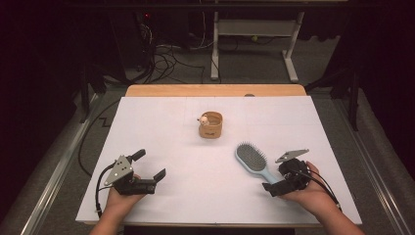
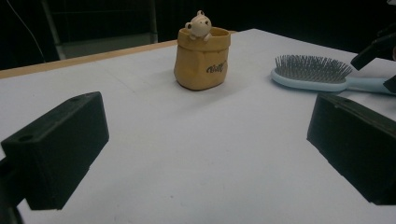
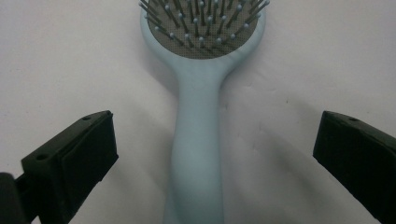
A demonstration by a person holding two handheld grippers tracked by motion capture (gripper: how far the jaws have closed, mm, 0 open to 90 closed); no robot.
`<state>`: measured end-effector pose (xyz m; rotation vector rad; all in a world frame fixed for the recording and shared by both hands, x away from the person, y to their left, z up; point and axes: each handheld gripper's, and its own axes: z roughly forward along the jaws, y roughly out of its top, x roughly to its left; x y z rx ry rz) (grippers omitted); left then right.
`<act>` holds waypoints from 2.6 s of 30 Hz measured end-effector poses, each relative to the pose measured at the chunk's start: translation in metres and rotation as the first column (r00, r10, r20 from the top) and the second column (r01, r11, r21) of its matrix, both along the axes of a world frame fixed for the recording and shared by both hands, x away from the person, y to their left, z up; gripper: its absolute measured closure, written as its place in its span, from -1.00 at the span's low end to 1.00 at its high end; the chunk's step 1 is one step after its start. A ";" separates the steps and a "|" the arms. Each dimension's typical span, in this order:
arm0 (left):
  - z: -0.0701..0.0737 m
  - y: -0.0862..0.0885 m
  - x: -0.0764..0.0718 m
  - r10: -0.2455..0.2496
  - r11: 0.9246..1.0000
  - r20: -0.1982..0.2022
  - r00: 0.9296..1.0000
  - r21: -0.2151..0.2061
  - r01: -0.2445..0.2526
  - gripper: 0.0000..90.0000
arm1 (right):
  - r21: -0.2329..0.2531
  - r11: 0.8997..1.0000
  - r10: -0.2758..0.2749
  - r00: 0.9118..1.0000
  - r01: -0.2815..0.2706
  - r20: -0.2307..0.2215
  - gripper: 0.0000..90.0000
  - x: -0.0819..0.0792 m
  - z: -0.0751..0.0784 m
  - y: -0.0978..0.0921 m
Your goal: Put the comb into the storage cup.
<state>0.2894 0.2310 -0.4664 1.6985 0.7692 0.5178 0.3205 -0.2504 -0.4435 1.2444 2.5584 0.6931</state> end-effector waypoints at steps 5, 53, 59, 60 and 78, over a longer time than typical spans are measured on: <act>0.000 0.001 0.001 0.001 1.000 -0.004 1.000 -0.009 -0.001 -1.00 | -0.012 1.000 0.013 1.000 -0.013 -0.016 -0.99 0.006 0.001 0.004; 0.001 0.002 0.000 -0.015 1.000 -0.002 1.000 -0.024 0.015 -1.00 | -0.101 0.994 0.044 0.997 -0.050 -0.070 -0.64 0.064 -0.004 0.062; 0.000 0.003 0.001 -0.011 1.000 -0.004 1.000 -0.020 0.011 -1.00 | -0.109 0.993 0.043 0.997 -0.051 -0.072 -0.63 0.066 -0.006 0.063; 0.000 0.003 0.001 -0.011 1.000 -0.004 1.000 -0.021 0.011 -1.00 | -0.111 0.993 0.042 0.996 -0.050 -0.073 -0.64 0.066 -0.006 0.063; 0.000 0.002 0.000 -0.011 1.000 0.002 1.000 -0.024 0.011 -1.00 | -0.124 0.991 0.043 0.996 -0.052 -0.078 -0.66 0.067 -0.007 0.065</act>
